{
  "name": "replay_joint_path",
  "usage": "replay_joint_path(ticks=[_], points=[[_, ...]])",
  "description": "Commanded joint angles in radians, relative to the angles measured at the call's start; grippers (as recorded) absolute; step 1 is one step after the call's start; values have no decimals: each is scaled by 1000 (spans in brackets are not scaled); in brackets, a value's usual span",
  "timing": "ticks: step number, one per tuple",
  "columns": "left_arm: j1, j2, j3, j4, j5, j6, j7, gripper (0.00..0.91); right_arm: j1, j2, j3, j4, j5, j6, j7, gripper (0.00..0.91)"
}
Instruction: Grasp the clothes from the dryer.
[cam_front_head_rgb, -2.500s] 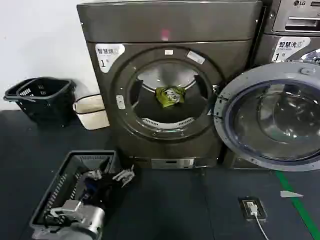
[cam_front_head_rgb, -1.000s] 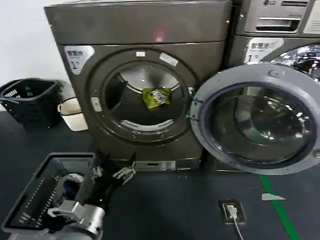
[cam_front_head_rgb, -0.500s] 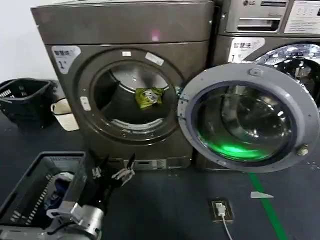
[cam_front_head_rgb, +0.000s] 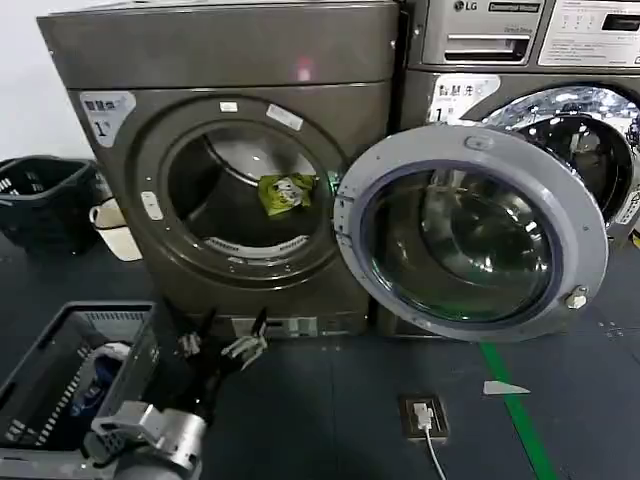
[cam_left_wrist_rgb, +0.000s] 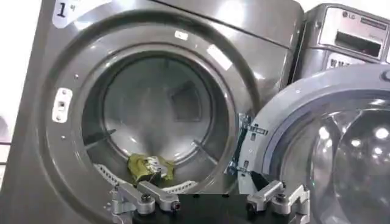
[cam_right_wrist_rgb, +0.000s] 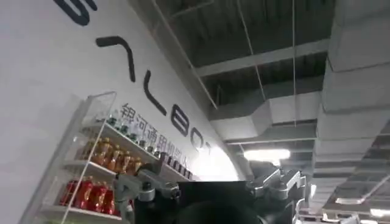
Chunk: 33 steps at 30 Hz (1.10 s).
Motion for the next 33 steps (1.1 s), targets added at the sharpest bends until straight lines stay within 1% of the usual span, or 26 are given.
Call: replay_joint_path(ticks=[1,9,18,33], points=[[-3,2,2,1,1,-3,-2,907,-1,1,-1,1,6,20,-3,907],[-11,2,-2,3,9,-8,-8,907,-8,0,-5,3,8,60,-9,907],[-10,-3,-10,9,27,-13,-12,907,16,4,-36,16,8,69,-11,907],[-11,-2,-10,3,22,-11,-10,907,13,2,-27,10,12,83,-12,907]])
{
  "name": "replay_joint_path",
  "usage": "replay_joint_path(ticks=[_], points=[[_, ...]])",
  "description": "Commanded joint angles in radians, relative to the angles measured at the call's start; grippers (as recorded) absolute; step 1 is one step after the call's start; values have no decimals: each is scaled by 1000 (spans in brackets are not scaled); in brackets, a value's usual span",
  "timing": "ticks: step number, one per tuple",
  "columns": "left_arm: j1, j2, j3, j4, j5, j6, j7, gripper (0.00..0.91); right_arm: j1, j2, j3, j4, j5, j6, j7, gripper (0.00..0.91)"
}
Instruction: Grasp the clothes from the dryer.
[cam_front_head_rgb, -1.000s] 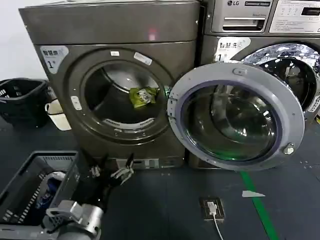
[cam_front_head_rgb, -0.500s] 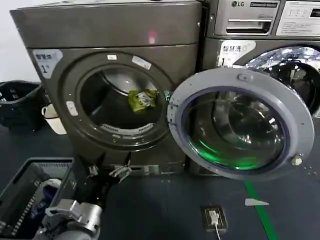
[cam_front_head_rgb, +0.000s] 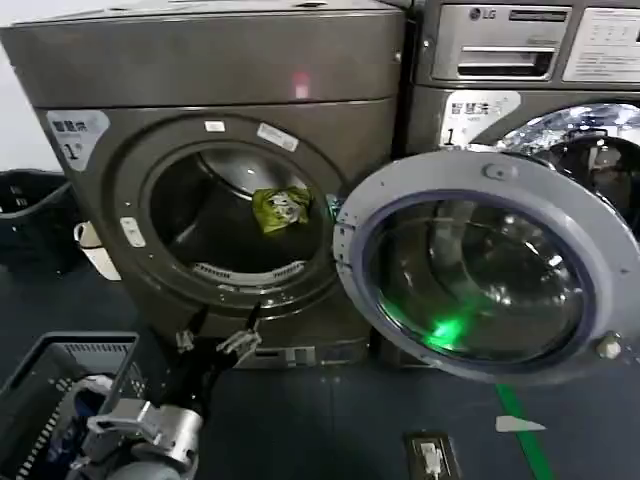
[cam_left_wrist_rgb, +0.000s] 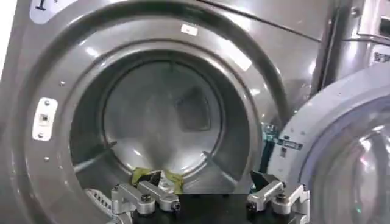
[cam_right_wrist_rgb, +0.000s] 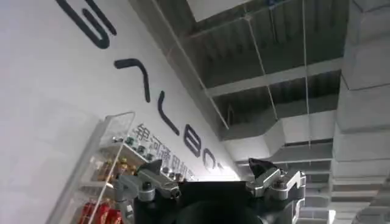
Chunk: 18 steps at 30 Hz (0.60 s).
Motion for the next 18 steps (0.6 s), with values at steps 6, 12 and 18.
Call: replay_joint_path(ticks=[6,12,18], points=[[-13,0,2,12,-3,1,1,907,-7,-6,13,-6,-1,3,0,907],[-19,2,6,22,-5,1,1,907,-12,3,17,-1,-1,4,-3,907],[-17,8,6,22,-7,1,1,907,-15,11,16,4,-1,7,-5,907]])
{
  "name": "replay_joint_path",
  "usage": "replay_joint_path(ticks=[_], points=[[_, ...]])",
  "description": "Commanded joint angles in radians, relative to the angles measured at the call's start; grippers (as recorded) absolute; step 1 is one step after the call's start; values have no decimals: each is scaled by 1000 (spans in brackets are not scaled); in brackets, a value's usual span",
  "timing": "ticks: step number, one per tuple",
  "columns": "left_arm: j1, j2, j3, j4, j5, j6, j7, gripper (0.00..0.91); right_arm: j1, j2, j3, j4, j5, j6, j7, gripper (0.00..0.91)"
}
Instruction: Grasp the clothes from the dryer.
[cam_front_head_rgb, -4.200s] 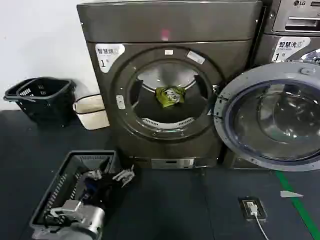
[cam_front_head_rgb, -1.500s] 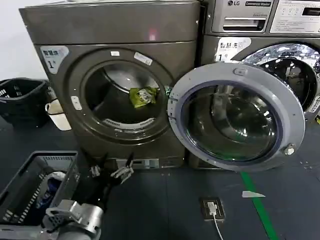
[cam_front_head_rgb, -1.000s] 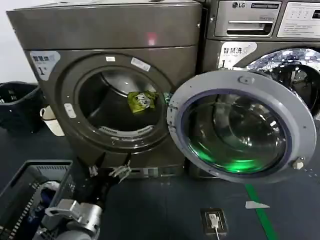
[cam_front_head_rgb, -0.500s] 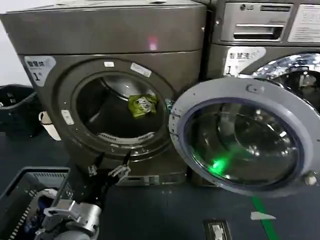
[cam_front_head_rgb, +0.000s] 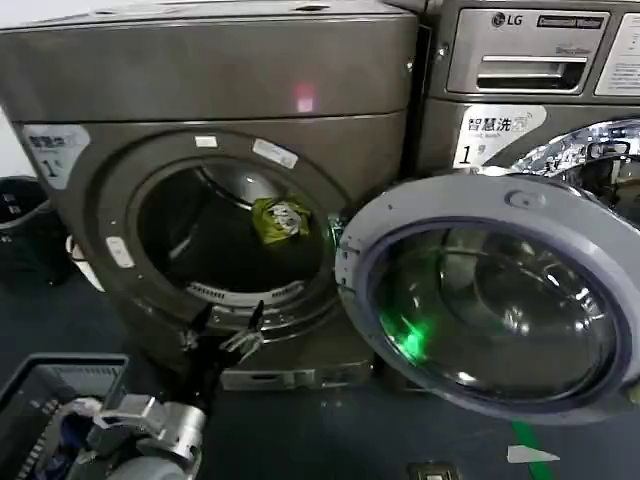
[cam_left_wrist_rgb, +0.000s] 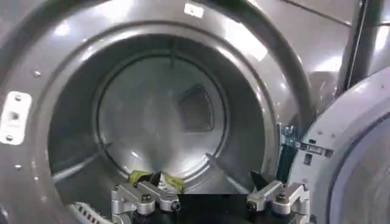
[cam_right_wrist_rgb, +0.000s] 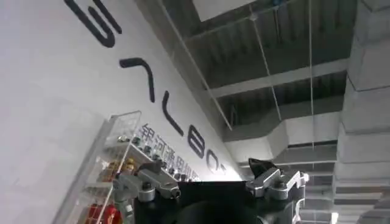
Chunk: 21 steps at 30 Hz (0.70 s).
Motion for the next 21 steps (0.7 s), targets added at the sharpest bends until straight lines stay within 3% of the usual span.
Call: replay_joint_path(ticks=[1,21], points=[[2,1,-2,-3,-1,0,0,907,0,0,0,1,0,1,0,907],[1,-6,-5,-5,1,1,1,907,11,-6,-7,-6,-3,3,1,907]])
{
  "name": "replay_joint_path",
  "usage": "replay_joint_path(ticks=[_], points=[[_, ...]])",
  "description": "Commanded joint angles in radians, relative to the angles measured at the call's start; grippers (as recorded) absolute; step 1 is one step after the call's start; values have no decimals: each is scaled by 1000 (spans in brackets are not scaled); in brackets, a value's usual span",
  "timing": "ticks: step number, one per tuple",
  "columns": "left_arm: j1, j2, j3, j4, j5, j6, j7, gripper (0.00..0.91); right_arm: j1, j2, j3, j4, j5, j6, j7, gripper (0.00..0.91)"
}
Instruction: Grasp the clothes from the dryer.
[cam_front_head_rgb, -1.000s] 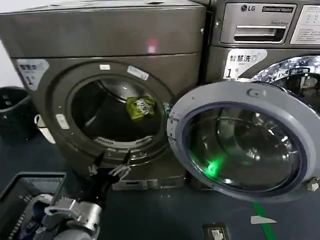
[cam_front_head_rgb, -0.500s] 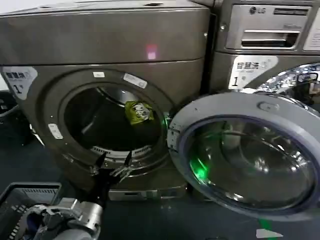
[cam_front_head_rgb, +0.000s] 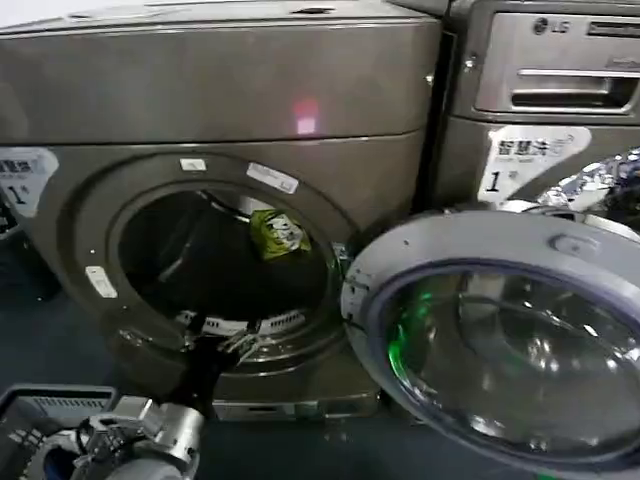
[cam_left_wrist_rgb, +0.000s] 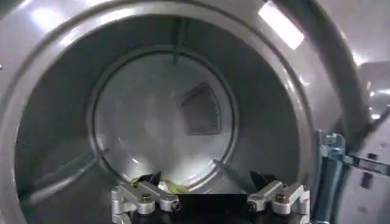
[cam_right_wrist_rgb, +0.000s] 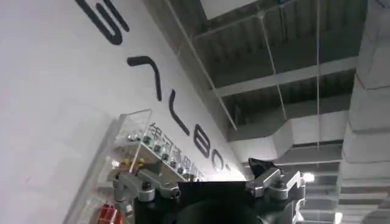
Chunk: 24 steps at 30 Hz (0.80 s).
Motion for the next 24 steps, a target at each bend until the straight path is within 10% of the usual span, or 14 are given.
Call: replay_joint_path(ticks=[1,24], points=[[-7,-2,1,8,0,0,1,907,-1,-3,2,-1,0,0,1,907],[-36,5,8,39,-8,2,2,907,-28,-9,57,-49,-21,6,-2,907]])
